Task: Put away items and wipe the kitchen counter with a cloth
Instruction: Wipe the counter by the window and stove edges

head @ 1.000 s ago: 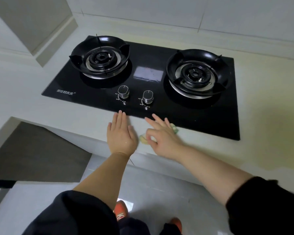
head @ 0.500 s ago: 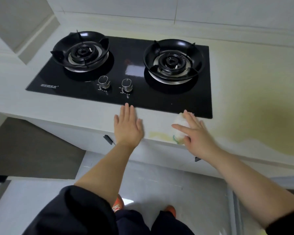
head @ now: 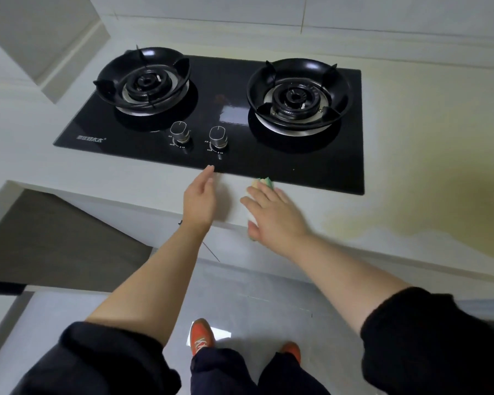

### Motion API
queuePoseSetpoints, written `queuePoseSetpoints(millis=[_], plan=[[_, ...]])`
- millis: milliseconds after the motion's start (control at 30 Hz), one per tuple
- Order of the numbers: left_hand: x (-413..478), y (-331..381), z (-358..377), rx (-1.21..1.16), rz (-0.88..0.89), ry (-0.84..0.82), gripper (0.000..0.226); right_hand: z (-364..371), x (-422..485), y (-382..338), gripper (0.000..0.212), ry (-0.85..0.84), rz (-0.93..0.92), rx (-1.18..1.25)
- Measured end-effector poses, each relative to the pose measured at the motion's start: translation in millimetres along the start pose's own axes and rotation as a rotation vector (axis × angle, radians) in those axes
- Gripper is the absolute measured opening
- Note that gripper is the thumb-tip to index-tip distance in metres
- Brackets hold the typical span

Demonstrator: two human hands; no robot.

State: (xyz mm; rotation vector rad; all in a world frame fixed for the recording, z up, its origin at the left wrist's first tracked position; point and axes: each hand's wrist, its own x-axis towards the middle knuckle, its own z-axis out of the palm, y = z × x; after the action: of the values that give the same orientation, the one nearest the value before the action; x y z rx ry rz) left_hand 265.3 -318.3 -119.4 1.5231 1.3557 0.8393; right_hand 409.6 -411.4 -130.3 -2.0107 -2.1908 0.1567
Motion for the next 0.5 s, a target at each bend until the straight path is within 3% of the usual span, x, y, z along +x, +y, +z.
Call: queuePoseSetpoints(millis=[67, 200, 267, 400, 500], plan=[[-6.0, -9.8, 11.2, 0.204, 0.129, -0.021, 0.044, -10.5, -30.9, 32.0, 0.05, 0.002, -0.004, -0.06], [-7.6, -31.5, 18.9, 0.639, 0.339, 0.009, 0.052, -23.4, -101.2, 95.5, 0.042, 0.091, 0.219, -0.039], [-8.1, -35.0, 19.5, 0.671, 0.36, -0.002, 0.054, -25.0, -112.5, 101.6, 0.046, 0.1, 0.289, -0.042], [-3.6, -25.0, 17.8, 0.491, 0.203, 0.009, 0.048, -17.6, -76.6, 64.6, 0.044, 0.126, 0.297, -0.061], [-7.4, -27.4, 22.2, 0.678, 0.324, -0.057, 0.05, -1.0, -29.4, 23.2, 0.044, 0.141, 0.267, 0.02]])
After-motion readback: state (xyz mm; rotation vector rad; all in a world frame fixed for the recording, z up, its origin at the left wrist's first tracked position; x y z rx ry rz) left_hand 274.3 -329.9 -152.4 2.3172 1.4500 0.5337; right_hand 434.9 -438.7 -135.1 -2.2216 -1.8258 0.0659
